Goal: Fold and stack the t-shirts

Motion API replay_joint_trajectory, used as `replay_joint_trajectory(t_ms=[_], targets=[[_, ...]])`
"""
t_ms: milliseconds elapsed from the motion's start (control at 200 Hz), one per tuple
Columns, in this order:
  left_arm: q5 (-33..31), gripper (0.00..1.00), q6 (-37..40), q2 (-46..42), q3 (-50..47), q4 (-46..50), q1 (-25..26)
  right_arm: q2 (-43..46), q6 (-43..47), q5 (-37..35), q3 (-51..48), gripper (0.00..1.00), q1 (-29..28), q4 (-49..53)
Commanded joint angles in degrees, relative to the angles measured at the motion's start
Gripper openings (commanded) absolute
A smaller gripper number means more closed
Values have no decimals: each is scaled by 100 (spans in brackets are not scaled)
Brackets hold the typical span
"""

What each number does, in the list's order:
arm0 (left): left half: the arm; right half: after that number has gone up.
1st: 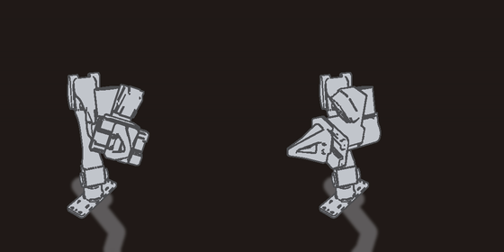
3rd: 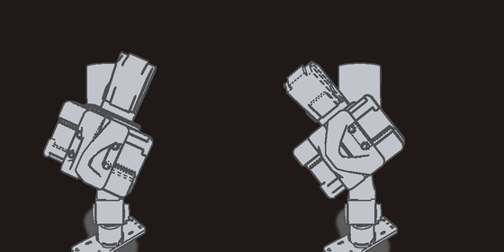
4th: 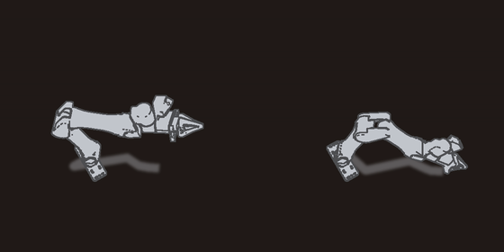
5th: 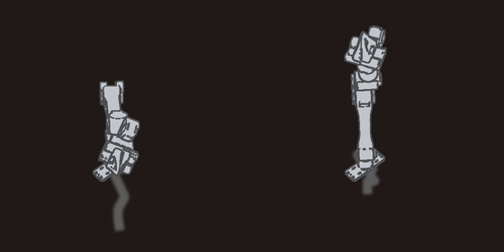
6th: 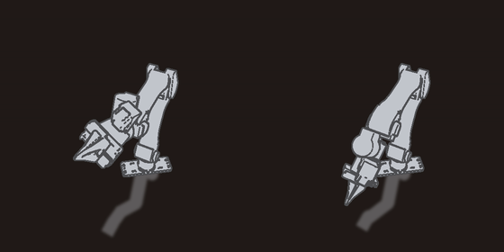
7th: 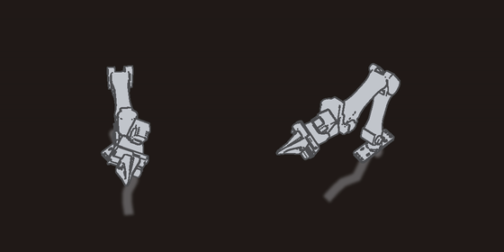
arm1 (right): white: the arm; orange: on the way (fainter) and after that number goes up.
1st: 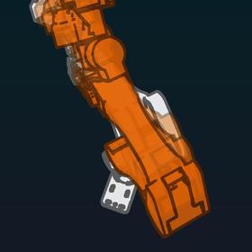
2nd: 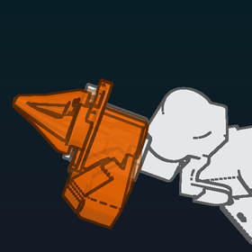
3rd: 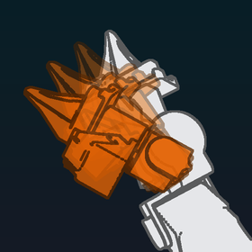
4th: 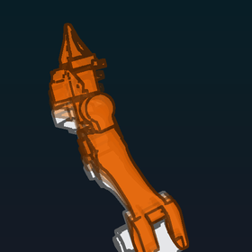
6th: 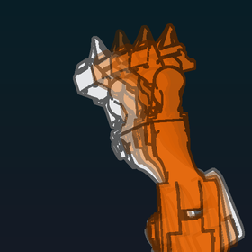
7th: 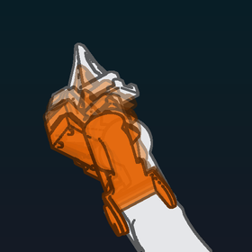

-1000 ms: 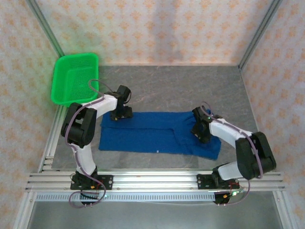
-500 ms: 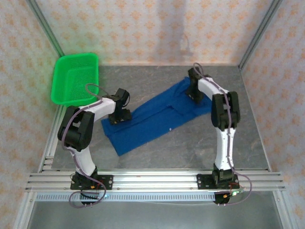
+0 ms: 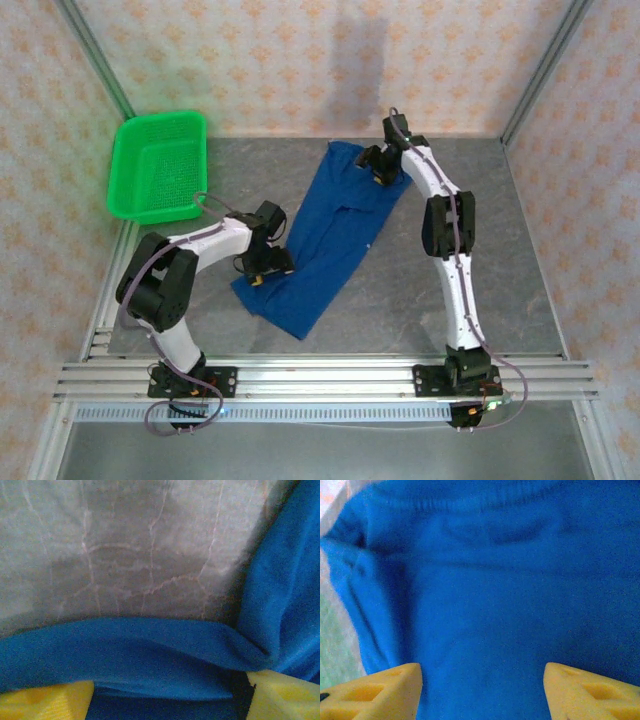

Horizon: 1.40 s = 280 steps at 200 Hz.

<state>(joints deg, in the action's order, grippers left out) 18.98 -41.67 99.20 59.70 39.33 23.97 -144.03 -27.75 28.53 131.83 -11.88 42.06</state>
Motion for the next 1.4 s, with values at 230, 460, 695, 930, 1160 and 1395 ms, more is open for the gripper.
replay_joint_trajectory(t_ms=[230,460,695,930,1160,1395], targets=[[561,77,111,-345,442,560,-42,3517,-282,-167,-4004,68,-755,-577],[210,77,283,-552,648,138,-700,4477,-2393,-563,-6836,64,-2116,-2985],[290,75,599,-637,114,-109,-840,4273,-3094,-940,-7016,59,-3180,-3104],[509,74,507,-852,-790,-523,-846,4154,-3502,-1818,-7086,56,-3637,-1857],[874,73,252,-1006,-1330,-959,-665,4519,-3321,-2842,-7429,57,-3412,-711],[842,74,-583,-1127,-1369,-1404,30,4693,-2328,-2922,-7605,58,-2651,-583]])
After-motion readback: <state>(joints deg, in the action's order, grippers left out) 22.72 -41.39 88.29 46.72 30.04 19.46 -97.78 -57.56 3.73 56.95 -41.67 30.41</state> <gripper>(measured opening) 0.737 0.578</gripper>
